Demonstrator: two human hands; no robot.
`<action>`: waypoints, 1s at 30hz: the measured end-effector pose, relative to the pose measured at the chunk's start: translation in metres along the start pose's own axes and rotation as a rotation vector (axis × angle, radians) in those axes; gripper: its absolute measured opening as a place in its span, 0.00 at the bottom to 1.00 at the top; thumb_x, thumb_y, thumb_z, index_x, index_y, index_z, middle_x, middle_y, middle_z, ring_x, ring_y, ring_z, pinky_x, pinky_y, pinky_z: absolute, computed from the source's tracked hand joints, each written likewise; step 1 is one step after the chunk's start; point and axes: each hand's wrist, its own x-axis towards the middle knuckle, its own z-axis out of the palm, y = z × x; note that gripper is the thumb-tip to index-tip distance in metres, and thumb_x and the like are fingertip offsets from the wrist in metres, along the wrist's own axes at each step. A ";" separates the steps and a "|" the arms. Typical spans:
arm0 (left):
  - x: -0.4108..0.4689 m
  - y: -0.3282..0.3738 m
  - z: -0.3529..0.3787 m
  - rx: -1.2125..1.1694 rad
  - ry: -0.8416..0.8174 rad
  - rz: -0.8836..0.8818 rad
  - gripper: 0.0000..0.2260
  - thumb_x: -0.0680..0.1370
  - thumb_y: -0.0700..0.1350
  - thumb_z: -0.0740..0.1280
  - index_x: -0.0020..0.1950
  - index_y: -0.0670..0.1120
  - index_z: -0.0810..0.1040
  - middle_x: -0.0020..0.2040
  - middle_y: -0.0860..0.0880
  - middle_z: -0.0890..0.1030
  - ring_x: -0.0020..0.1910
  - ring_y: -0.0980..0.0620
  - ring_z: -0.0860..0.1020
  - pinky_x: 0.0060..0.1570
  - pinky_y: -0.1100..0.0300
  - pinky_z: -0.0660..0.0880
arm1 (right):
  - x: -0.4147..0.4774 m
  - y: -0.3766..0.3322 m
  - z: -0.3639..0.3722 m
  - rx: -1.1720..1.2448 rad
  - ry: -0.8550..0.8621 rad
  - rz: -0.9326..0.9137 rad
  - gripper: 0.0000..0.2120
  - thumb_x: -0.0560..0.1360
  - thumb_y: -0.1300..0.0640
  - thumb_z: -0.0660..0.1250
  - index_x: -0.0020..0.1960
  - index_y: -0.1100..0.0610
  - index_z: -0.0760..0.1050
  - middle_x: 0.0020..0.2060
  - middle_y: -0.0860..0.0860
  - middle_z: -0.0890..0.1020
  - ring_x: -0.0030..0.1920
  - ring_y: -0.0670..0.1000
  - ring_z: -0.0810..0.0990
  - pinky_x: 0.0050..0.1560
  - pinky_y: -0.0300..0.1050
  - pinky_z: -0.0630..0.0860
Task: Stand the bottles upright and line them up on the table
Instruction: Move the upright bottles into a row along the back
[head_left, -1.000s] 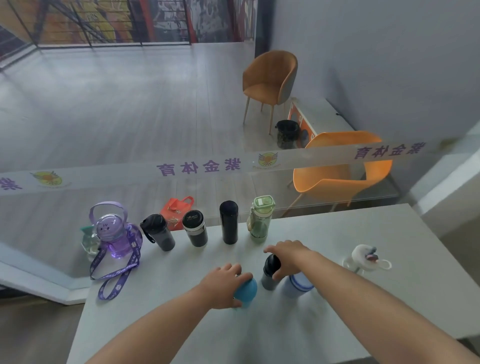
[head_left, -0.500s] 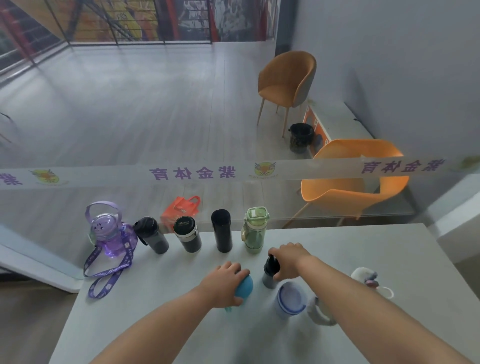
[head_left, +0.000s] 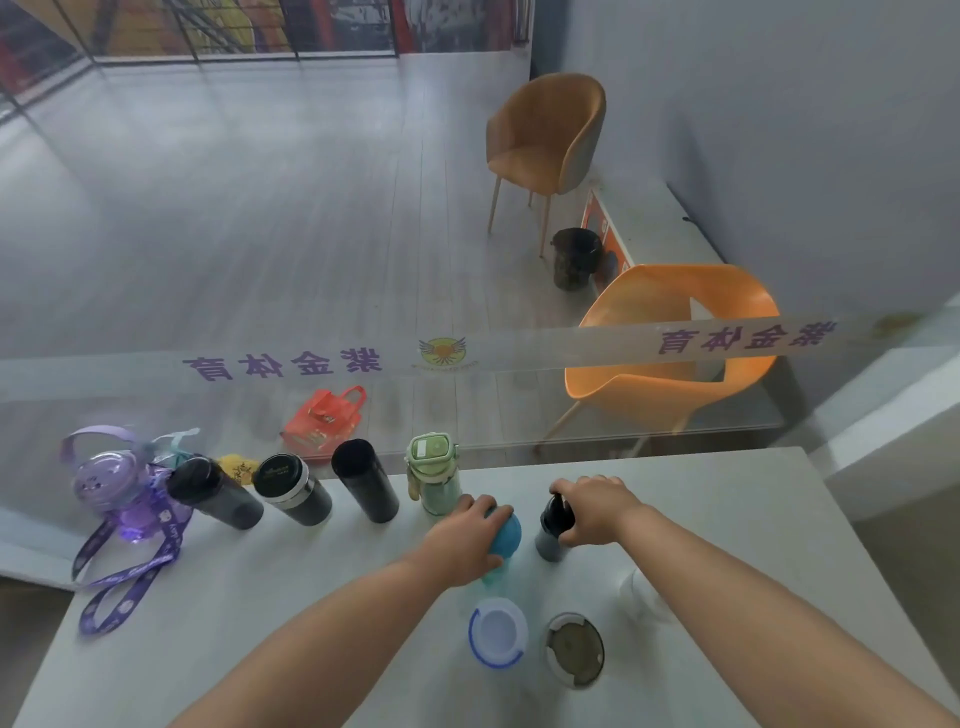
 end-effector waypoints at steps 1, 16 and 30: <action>0.009 0.004 -0.002 -0.001 0.003 0.002 0.31 0.76 0.52 0.69 0.75 0.50 0.59 0.69 0.46 0.66 0.65 0.41 0.66 0.64 0.46 0.70 | 0.001 0.007 -0.001 0.019 0.002 0.007 0.37 0.68 0.40 0.70 0.73 0.47 0.64 0.63 0.54 0.77 0.64 0.58 0.74 0.65 0.52 0.66; 0.103 0.019 -0.035 -0.022 -0.021 -0.063 0.31 0.77 0.47 0.70 0.76 0.48 0.60 0.73 0.45 0.65 0.67 0.40 0.64 0.67 0.46 0.67 | 0.018 0.062 -0.009 0.095 0.080 -0.032 0.34 0.69 0.40 0.71 0.72 0.47 0.66 0.63 0.53 0.78 0.64 0.58 0.75 0.63 0.52 0.67; 0.103 0.025 -0.038 0.000 0.012 -0.105 0.34 0.75 0.54 0.71 0.76 0.53 0.59 0.75 0.47 0.60 0.71 0.41 0.61 0.67 0.45 0.66 | 0.038 0.078 -0.022 0.087 0.129 0.009 0.34 0.71 0.43 0.70 0.74 0.48 0.65 0.63 0.55 0.78 0.64 0.59 0.75 0.65 0.53 0.68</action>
